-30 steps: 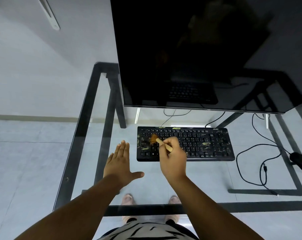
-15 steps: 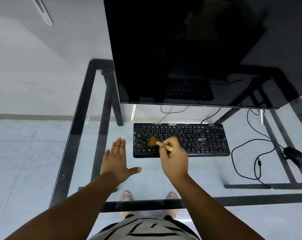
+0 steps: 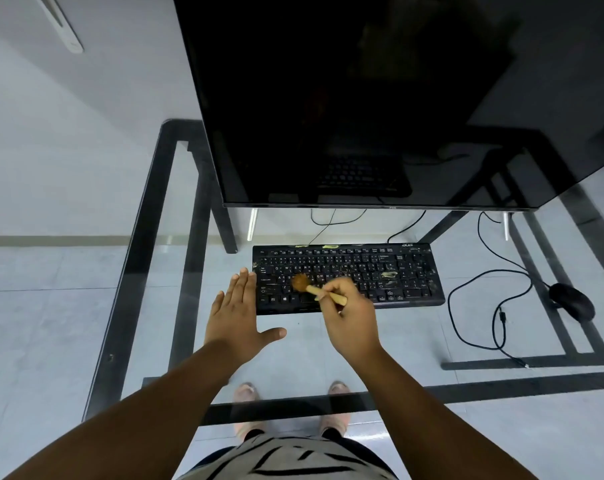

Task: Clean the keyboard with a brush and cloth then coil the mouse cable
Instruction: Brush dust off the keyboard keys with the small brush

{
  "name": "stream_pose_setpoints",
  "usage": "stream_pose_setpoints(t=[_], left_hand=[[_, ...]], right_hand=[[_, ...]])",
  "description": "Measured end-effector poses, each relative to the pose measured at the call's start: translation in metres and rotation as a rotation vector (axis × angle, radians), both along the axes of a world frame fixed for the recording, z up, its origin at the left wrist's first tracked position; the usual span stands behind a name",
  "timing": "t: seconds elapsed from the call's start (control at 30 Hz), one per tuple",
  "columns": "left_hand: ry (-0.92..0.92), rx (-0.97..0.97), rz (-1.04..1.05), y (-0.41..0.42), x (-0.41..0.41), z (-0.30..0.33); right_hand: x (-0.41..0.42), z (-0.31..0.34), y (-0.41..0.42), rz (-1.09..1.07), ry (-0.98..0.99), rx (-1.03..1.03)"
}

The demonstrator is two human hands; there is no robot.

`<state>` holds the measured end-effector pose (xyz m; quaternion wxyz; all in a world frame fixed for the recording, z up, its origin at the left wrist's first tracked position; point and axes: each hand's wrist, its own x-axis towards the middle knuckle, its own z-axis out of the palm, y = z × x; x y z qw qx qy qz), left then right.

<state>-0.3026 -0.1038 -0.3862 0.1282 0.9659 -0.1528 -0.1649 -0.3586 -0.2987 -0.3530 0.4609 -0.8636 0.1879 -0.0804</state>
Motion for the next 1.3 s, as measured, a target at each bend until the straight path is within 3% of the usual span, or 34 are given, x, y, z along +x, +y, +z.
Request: stream_pose_setpoints(t=[0.1,0.2,0.27,0.33,0.4,0.47,0.53,0.63,0.7,0.77,0.83,0.97,1.03,1.1,1.2,1.3], left_hand=[[-0.002,-0.021,-0.031,-0.007,-0.001,-0.001],[-0.006,-0.013,-0.096,-0.015,-0.002,-0.002],[0.0,0.003,-0.122,-0.02,-0.003,-0.001],[0.002,0.025,-0.122,-0.022,-0.004,-0.001],[-0.003,0.045,-0.113,-0.025,-0.005,0.0],[-0.015,0.062,-0.1,-0.027,-0.006,0.002],[-0.03,0.084,-0.086,-0.032,-0.006,0.003],[-0.045,0.101,-0.067,-0.039,-0.008,0.005],[-0.052,0.091,-0.077,-0.046,-0.009,0.005],[-0.056,0.077,-0.094,-0.053,-0.011,0.005],[-0.045,0.065,-0.106,-0.061,-0.012,0.005],[-0.028,0.041,-0.122,-0.078,-0.016,0.004],[-0.033,0.038,-0.134,-0.085,-0.018,0.003],[-0.037,0.041,-0.139,-0.092,-0.019,0.003],[-0.034,0.037,-0.139,-0.104,-0.021,0.002],[-0.032,0.033,-0.147,-0.115,-0.023,0.002]], right_hand=[[-0.003,0.002,-0.01,-0.197,-0.043,-0.072],[-0.005,0.004,-0.017,-0.097,-0.042,0.093],[-0.008,0.001,-0.025,-0.077,0.011,0.036],[-0.008,0.001,-0.034,-0.232,0.002,-0.061],[-0.008,0.006,-0.043,-0.326,-0.052,0.003],[-0.006,0.008,-0.046,-0.244,-0.034,0.14],[-0.008,0.006,-0.05,-0.15,0.03,0.125],[-0.012,0.004,-0.06,-0.356,0.01,-0.026],[-0.017,0.005,-0.07,-0.438,-0.039,0.024],[-0.02,0.005,-0.076,-0.345,-0.04,0.133],[-0.025,0.003,-0.082,-0.301,0.006,0.101],[-0.031,0.004,-0.1,-0.486,-0.02,0.039],[-0.032,0.004,-0.106,-0.385,-0.027,0.139],[-0.035,0.003,-0.11,-0.298,0.009,0.109],[-0.037,0.003,-0.123,-0.461,0.005,-0.012],[-0.034,0.005,-0.134,-0.381,-0.048,0.137]])
